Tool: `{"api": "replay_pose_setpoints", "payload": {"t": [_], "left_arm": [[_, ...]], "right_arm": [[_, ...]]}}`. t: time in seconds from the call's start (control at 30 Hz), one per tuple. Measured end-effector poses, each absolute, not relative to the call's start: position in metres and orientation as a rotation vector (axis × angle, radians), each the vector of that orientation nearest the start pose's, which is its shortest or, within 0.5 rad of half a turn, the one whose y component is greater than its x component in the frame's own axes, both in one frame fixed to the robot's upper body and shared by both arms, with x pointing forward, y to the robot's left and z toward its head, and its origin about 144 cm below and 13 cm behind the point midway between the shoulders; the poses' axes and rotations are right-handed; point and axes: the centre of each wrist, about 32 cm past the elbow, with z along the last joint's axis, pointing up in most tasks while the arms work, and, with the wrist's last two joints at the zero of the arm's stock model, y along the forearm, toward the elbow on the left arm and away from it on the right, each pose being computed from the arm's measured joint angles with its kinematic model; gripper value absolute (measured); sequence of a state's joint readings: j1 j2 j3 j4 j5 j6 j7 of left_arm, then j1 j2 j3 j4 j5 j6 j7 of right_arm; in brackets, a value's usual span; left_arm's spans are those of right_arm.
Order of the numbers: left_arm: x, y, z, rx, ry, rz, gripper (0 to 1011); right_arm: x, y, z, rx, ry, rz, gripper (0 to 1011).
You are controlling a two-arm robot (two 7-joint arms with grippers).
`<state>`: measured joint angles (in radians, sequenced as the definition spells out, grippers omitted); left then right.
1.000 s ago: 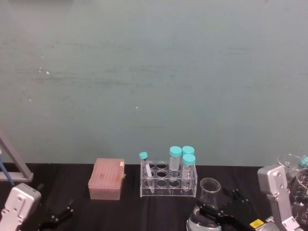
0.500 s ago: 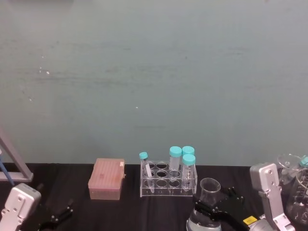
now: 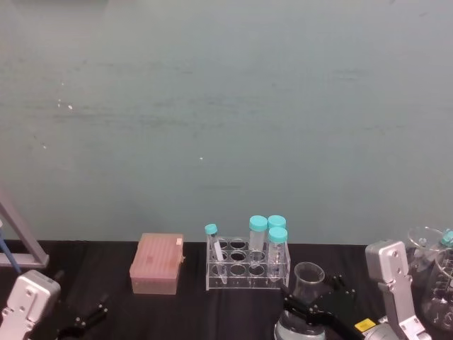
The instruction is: Pick up the beaker with the right gripper, shake it three times, and then put it down.
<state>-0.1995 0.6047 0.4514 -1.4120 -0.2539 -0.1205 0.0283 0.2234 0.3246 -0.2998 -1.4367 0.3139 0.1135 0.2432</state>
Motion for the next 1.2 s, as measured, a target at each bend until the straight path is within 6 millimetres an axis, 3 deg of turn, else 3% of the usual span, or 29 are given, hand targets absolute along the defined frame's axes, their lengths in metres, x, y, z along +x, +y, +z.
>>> {"api": "replay_pose_setpoints", "payload": {"t": [1.2], "left_arm": [[0.4886, 0.3097, 1.1398, 0.304, -0.285, 1.248, 1000]], "right_arm": [[0.5076, -0.2494, 1.1628, -0.129, 0.047, -1.095, 1000]]}}
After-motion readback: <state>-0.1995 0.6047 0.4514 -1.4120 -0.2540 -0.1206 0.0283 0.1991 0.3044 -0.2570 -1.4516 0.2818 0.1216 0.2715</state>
